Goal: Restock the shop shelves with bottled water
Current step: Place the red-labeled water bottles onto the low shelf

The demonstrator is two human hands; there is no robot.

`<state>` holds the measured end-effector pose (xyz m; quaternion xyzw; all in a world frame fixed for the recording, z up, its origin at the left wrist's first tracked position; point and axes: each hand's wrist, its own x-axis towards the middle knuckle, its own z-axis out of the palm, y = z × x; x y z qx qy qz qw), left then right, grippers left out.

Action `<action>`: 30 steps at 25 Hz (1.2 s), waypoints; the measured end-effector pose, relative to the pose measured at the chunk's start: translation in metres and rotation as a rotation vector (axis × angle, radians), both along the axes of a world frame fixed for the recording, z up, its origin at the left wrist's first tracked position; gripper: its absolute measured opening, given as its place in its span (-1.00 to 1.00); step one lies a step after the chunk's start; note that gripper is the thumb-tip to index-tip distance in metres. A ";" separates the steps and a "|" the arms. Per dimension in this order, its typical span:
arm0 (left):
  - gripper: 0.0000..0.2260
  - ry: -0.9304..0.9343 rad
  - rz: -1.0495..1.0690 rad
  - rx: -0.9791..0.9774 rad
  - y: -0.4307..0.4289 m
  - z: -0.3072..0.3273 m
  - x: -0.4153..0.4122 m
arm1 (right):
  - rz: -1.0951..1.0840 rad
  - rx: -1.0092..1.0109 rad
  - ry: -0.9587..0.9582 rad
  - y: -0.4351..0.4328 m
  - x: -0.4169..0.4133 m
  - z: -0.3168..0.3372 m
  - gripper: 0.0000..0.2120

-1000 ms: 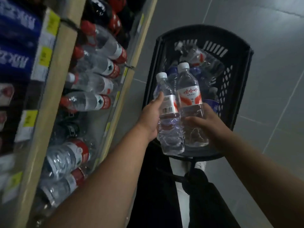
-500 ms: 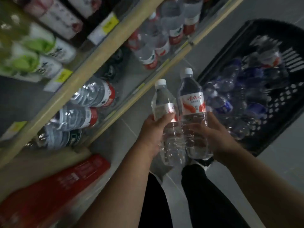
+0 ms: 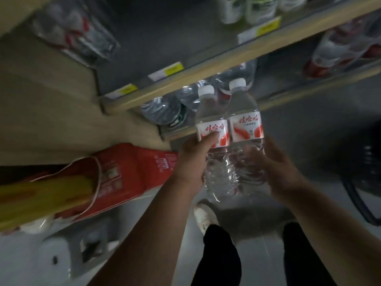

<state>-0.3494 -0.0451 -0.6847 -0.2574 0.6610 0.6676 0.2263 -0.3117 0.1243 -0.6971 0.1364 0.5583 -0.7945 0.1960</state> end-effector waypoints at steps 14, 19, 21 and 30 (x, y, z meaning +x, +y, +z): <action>-0.81 0.354 0.224 -0.019 -0.192 0.067 -0.057 | 0.191 0.160 0.206 -0.190 -0.104 0.044 -0.55; -0.70 0.361 0.254 0.021 -0.206 0.062 -0.076 | 0.307 0.399 0.392 -0.193 -0.150 0.052 -0.35; -0.70 0.370 0.284 0.011 -0.205 0.061 -0.078 | 0.397 0.503 0.439 -0.193 -0.168 0.057 -0.38; -0.56 0.506 0.462 -0.067 -0.198 0.066 -0.097 | 0.343 0.671 0.728 -0.197 -0.226 0.045 -0.27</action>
